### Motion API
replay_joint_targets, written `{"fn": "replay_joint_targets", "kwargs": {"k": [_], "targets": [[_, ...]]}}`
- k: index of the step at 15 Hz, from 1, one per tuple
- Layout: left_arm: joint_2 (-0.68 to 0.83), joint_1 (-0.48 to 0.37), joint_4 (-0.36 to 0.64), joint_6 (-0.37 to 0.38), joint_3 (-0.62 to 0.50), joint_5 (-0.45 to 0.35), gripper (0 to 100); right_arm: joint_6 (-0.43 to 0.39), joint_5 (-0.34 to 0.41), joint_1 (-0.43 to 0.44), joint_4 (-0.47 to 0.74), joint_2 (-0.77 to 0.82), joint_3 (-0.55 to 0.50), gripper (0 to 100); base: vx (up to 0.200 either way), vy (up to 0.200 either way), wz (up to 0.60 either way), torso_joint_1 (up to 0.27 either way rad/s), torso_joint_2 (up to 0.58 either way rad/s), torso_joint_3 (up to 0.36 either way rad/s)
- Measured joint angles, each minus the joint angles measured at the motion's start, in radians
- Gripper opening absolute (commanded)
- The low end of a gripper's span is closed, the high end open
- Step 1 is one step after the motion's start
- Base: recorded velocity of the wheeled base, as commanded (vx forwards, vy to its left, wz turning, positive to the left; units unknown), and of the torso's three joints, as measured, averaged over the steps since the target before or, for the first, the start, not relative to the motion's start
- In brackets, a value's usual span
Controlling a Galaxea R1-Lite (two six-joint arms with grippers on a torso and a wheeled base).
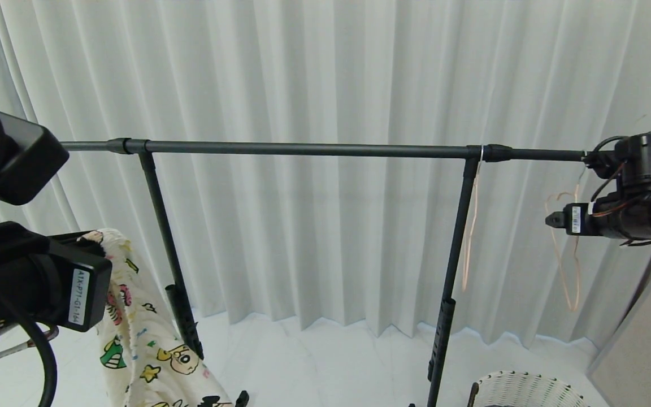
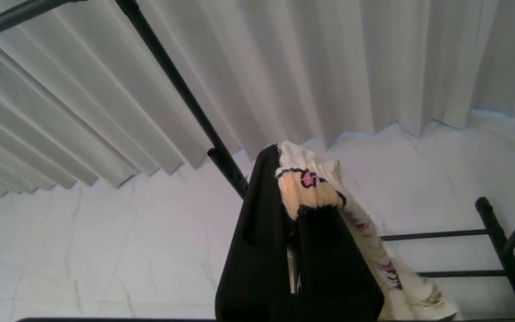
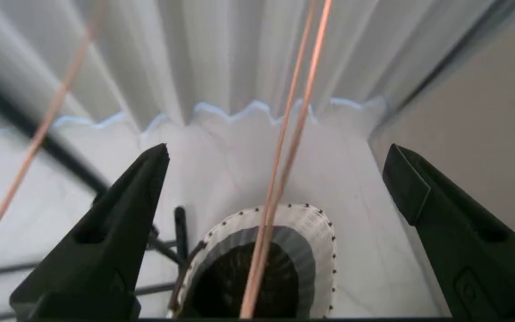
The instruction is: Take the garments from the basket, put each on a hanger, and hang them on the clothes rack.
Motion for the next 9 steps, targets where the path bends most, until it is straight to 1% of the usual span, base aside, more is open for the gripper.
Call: {"fn": "replay_joint_targets", "kwargs": {"k": [2, 4, 9], "targets": [[0.000, 0.000, 0.000, 0.000, 0.004, 0.000, 0, 0.026, -0.031, -0.018, 0.004, 0.103, -0.064, 100, 0.000, 0.000, 0.00, 0.000, 0.00, 0.000], [-0.001, 0.000, 0.000, 0.000, 0.012, 0.001, 0, 0.057, -0.040, -0.031, 0.006, 0.183, -0.111, 100, 0.000, 0.000, 0.00, 0.000, 0.00, 0.000], [-0.013, 0.002, 0.000, -0.001, 0.017, 0.005, 0, 0.133, -0.051, -0.047, 0.010, 0.277, -0.139, 100, 0.000, 0.000, 0.00, 0.000, 0.00, 0.000]]}}
